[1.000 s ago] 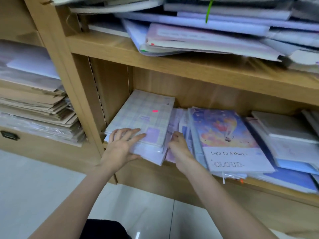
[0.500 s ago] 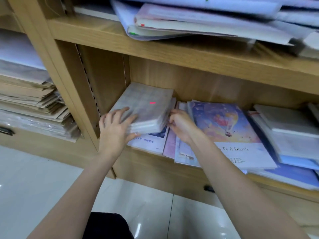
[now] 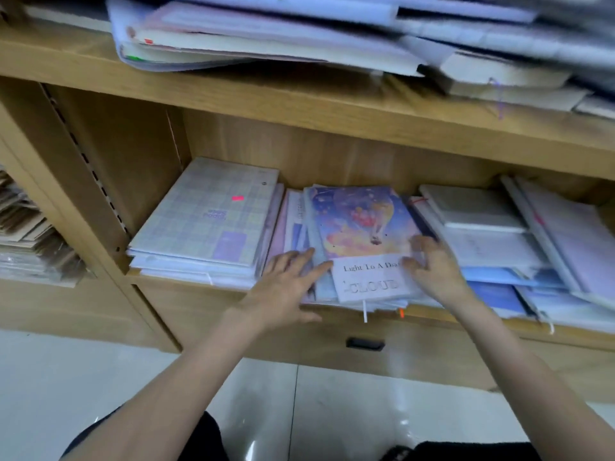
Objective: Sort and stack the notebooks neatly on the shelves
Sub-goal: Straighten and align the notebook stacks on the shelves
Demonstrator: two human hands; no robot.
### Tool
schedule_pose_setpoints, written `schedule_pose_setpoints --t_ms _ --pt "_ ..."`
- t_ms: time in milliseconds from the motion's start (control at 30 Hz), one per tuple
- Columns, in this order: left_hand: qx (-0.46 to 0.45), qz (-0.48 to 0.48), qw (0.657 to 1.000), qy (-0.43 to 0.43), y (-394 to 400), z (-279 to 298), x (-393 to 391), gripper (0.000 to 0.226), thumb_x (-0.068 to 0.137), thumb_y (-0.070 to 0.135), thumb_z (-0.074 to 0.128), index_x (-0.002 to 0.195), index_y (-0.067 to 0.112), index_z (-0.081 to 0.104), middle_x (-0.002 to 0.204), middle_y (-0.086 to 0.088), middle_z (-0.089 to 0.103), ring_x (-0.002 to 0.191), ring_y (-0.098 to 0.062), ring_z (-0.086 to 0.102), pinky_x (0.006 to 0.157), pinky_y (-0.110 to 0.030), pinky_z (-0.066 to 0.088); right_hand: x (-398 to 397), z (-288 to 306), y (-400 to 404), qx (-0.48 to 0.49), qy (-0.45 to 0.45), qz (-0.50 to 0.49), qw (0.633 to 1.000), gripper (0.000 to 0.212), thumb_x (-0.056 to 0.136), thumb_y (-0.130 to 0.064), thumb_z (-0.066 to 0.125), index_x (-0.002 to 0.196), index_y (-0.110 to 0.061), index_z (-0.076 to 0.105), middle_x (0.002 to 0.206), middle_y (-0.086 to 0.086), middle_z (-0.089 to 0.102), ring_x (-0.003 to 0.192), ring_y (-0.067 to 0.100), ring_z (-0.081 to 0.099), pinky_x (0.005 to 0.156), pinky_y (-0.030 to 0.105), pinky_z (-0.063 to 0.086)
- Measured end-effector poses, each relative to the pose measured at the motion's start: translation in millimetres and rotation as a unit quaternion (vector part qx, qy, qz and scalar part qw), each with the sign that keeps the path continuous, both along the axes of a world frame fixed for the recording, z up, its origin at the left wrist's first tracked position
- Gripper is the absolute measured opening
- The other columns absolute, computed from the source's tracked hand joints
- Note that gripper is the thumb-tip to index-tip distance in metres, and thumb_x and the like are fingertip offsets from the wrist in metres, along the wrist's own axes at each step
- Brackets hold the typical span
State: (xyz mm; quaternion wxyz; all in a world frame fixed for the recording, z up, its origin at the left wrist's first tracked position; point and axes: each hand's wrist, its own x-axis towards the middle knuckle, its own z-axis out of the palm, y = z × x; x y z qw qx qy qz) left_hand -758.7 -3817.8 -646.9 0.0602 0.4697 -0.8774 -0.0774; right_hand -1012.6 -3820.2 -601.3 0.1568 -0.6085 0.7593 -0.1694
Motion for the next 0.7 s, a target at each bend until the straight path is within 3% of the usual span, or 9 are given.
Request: schedule_pose_setpoints --t_ms 67,133,233,267,367,467,533,633,700 --pt "-0.02 0.014 0.999 -0.028 -2 -7 -10 0.093 0.082 0.049 0.06 0.147 0.033 -0.003 0.157 -0.006 -0.002 0.142 -0.028 0.005 0.114 -0.036 0.007 -5 -12 10 0.053 0.043 0.017 0.998 0.052 0.094 -0.033 0.05 0.143 -0.022 0.034 0.152 0.012 0.024 0.136 0.035 0.025 0.108 0.039 0.022" --pt "-0.028 0.017 0.999 -0.02 -5 -6 -11 0.091 0.083 0.042 0.063 0.148 0.03 0.001 0.157 -0.009 0.005 0.143 -0.029 0.011 0.115 -0.036 0.012 -1 -16 13 0.075 0.061 -0.002 0.995 0.058 0.093 -0.049 0.044 0.145 -0.034 0.025 0.156 0.011 0.01 0.136 0.042 0.019 0.111 0.044 0.015" --pt "-0.078 -0.02 0.997 0.011 -10 5 -6 0.091 0.064 0.039 0.082 0.142 0.018 0.038 0.142 -0.016 0.043 0.126 -0.031 0.049 0.097 -0.038 0.045 13 -13 14 0.057 0.071 -0.029 0.995 0.066 0.086 -0.062 0.048 0.143 -0.035 0.029 0.148 0.021 0.022 0.13 0.042 0.026 0.107 0.044 0.021" --pt "-0.088 -0.006 0.995 0.044 -11 9 0 0.088 0.063 0.039 0.083 0.138 0.018 0.044 0.139 -0.012 0.048 0.123 -0.028 0.052 0.094 -0.036 0.047 20 -12 16 0.053 0.065 -0.024 0.996 0.067 0.084 -0.064 0.049 0.141 -0.034 0.033 0.144 0.022 0.027 0.127 0.04 0.028 0.105 0.041 0.023" --pt "-0.039 0.031 0.997 0.064 -17 15 23 0.08 0.077 0.035 0.073 0.144 0.025 0.031 0.149 0.001 0.036 0.134 -0.019 0.037 0.105 -0.026 0.031 46 -12 21 0.047 0.038 0.014 0.998 0.069 0.077 -0.072 0.05 0.136 -0.037 0.04 0.14 0.021 0.034 0.128 0.036 0.025 0.101 0.036 0.023" --pt "0.003 0.054 0.992 0.11 -29 12 49 0.1 0.065 0.03 0.083 0.146 0.026 0.024 0.153 -0.002 0.025 0.137 -0.023 0.031 0.111 -0.038 0.029 71 -10 25 0.069 -0.013 0.045 0.996 0.068 0.08 -0.059 0.059 0.139 -0.035 0.036 0.149 0.015 0.019 0.131 0.035 0.021 0.108 0.036 0.021" --pt "0.015 0.058 0.991 0.122 -29 11 56 0.108 0.061 0.042 0.082 0.147 0.026 0.017 0.155 -0.001 0.018 0.143 -0.018 0.016 0.115 -0.045 0.021 84 -8 26 0.064 -0.04 0.077 0.994 0.064 0.083 -0.051 0.061 0.14 -0.031 0.037 0.152 0.007 0.018 0.132 0.034 0.02 0.109 0.036 0.021" --pt "0.02 0.08 0.995 0.055 -22 11 49 0.102 0.072 0.044 0.075 0.147 0.025 0.009 0.155 0.007 0.005 0.145 -0.015 0.0 0.115 -0.041 -0.001 84 -6 26 0.062 -0.066 0.087 0.992 0.06 0.087 -0.041 0.059 0.141 -0.025 0.038 0.152 0.007 0.021 0.134 0.034 0.019 0.109 0.035 0.021" --pt "0.015 0.083 0.996 0.033 -18 7 43 0.092 0.078 0.045 0.069 0.147 0.029 0.011 0.157 0.004 0.001 0.145 -0.018 -0.007 0.114 -0.041 -0.005 72 -6 28 0.072 -0.073 0.082 0.991 0.059 0.089 -0.037 0.058 0.142 -0.022 0.036 0.153 0.008 0.017 0.138 0.034 0.017 0.11 0.036 0.021"
